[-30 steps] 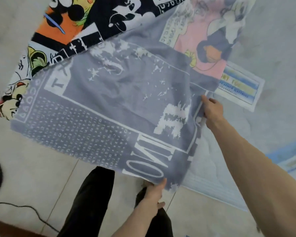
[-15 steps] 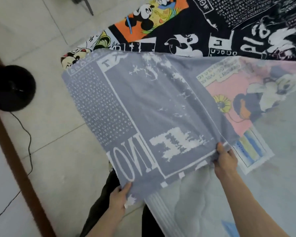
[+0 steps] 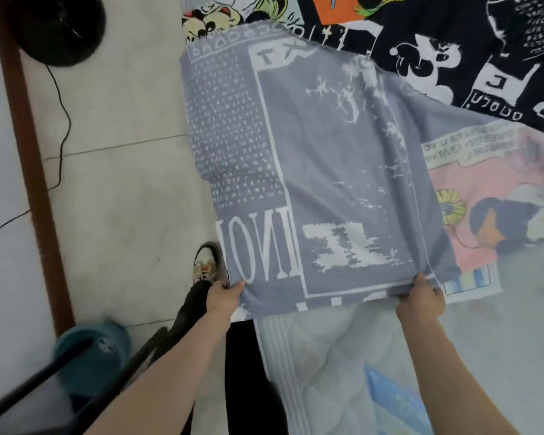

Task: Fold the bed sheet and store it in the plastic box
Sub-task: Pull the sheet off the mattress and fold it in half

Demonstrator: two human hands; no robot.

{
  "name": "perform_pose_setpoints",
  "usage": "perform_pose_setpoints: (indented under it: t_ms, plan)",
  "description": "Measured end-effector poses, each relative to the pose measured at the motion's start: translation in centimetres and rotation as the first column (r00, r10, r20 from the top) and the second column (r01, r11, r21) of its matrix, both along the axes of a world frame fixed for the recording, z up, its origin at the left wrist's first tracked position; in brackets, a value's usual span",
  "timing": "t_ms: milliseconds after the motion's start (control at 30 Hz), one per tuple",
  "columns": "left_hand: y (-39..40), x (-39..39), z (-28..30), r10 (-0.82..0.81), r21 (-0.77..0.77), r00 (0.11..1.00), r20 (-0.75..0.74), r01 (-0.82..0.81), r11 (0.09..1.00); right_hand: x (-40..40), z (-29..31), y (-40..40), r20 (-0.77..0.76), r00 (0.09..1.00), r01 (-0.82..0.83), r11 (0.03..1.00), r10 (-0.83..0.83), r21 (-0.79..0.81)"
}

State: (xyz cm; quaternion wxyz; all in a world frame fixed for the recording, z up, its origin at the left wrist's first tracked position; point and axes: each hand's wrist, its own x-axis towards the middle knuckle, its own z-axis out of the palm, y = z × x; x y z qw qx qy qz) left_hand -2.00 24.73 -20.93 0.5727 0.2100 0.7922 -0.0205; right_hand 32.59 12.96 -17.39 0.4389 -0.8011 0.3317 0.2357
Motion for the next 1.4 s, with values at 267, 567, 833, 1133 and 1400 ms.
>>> perform_pose_setpoints:
  t_ms: [267, 567, 833, 1133, 1400]
  plan:
    - [-0.6, -0.5, 1.7, -0.309, -0.273, 0.947, 0.09, 0.322, 0.907, 0.2, 1.4, -1.3, -0.107, 0.993, -0.076, 0.977, 0.055, -0.201]
    - [18.7, 2.7, 2.7, 0.112, 0.179, 0.982, 0.15, -0.138, 0.974, -1.2, 3.2, 13.7, 0.04, 0.417, -0.805, 0.39, 0.908, -0.448]
    - [30.9, 2.9, 1.0, 0.219, 0.18, 0.934, 0.284, -0.276, 0.944, -2.1, 2.5, 36.6, -0.143, 0.789, -0.533, 0.782, 0.597, 0.325]
    - [39.1, 3.6, 0.0, 0.169, 0.151, 0.898, 0.406, -0.248, 0.957, 3.2, 1.6, 49.9, -0.218, 0.974, 0.036, 0.912, 0.059, 0.408]
    - [41.3, 3.9, -0.1, 0.386, 0.01, 0.743, 0.546, -0.467, 0.884, 7.4, 4.2, 54.3, 0.44, 0.843, -0.316, 0.947, 0.308, -0.057]
